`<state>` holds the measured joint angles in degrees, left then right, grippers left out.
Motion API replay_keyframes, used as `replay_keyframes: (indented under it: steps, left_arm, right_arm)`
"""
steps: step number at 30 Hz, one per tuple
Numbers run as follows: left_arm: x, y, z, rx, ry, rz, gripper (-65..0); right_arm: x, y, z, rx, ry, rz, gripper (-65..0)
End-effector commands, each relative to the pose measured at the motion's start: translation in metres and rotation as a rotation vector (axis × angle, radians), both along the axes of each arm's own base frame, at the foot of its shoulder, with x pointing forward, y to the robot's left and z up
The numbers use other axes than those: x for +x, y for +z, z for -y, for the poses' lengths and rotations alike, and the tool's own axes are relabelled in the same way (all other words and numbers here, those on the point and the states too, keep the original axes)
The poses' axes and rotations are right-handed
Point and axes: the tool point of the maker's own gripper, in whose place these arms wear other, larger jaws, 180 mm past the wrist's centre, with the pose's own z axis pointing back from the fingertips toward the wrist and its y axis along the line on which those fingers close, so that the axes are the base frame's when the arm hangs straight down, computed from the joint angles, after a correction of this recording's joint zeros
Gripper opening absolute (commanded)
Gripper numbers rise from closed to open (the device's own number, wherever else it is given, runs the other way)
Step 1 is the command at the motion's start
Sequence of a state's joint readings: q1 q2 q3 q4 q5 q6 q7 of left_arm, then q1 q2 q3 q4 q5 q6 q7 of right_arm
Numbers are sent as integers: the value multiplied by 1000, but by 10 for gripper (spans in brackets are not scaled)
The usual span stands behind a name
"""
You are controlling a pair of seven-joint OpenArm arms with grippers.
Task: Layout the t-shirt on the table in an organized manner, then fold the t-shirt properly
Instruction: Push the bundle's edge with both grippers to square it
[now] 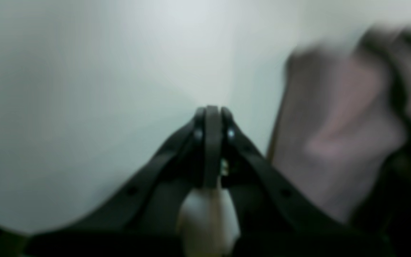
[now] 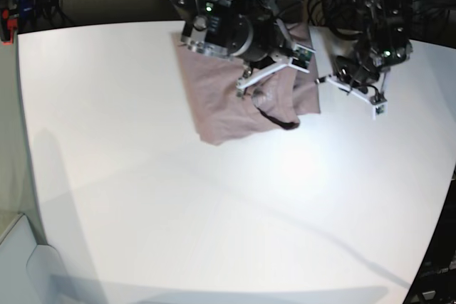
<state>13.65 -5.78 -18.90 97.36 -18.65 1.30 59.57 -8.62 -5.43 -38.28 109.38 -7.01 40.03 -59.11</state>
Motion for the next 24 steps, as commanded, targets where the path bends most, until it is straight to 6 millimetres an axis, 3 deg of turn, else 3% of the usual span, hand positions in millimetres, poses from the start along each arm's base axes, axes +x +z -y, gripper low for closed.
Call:
replay_keyframes:
  steps: [1,7,10,16,19,24]
  left_arm:
    - [6,7,-3,6,4,17,-649]
    - [5,3,5,-12,-3,7,-649]
    - [12,4,26,-35,-47,10,-649]
    - [7,-8,56,-61,-132,-32,-649]
    - [0,-20,62,-70,-144,-70,-649]
    - [1,-20,62,-69,-146,-72,-649]
  right_arm:
    - [3,13,-9,54,3,17,-650]
    - [2,14,-12,63,6,16,-650]
    - [3,18,-16,76,4,17,-650]
    - [12,25,-17,79,4,47,-650]
    - [19,29,-16,78,3,66,-650]
    - [23,41,-22,107,-4,85,-650]
